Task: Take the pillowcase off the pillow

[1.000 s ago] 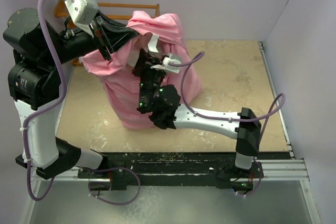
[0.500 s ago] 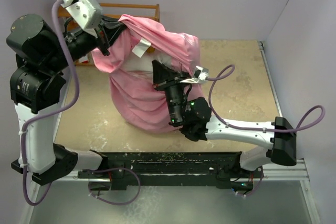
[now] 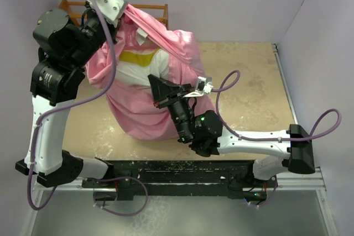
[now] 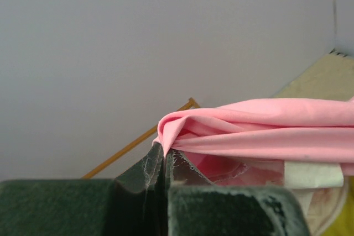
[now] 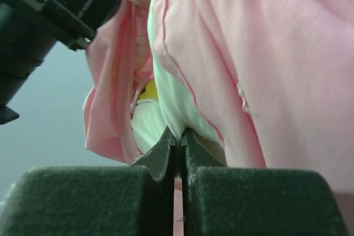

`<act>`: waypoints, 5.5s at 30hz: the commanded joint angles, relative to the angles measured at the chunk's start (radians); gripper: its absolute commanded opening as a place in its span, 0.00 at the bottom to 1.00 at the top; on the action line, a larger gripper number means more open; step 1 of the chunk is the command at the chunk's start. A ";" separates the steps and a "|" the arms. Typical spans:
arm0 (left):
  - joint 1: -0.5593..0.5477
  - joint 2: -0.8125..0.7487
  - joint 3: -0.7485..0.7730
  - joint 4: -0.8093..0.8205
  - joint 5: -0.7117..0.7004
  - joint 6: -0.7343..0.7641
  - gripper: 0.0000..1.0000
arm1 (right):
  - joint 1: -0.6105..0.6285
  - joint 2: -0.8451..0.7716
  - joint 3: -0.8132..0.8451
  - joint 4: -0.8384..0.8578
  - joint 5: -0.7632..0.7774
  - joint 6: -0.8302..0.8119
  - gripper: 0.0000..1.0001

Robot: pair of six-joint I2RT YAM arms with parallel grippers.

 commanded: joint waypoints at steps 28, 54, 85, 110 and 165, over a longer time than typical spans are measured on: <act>-0.046 0.136 0.246 -0.364 0.283 0.107 0.74 | -0.172 -0.017 0.229 -0.413 -0.703 0.193 0.00; -0.046 0.218 0.241 -0.326 0.312 -0.029 0.47 | -0.012 0.058 0.317 -0.496 -0.984 0.001 0.00; 0.062 0.244 0.222 -0.340 0.513 -0.238 0.97 | -0.195 -0.398 0.002 -0.462 -1.146 0.060 0.00; 0.062 0.222 0.132 -0.248 0.412 -0.295 0.92 | -0.138 0.110 0.599 -0.779 -1.487 0.030 0.00; 0.057 0.000 0.046 -0.370 0.243 0.147 0.98 | -0.309 0.077 0.698 -0.645 -0.204 -0.383 0.00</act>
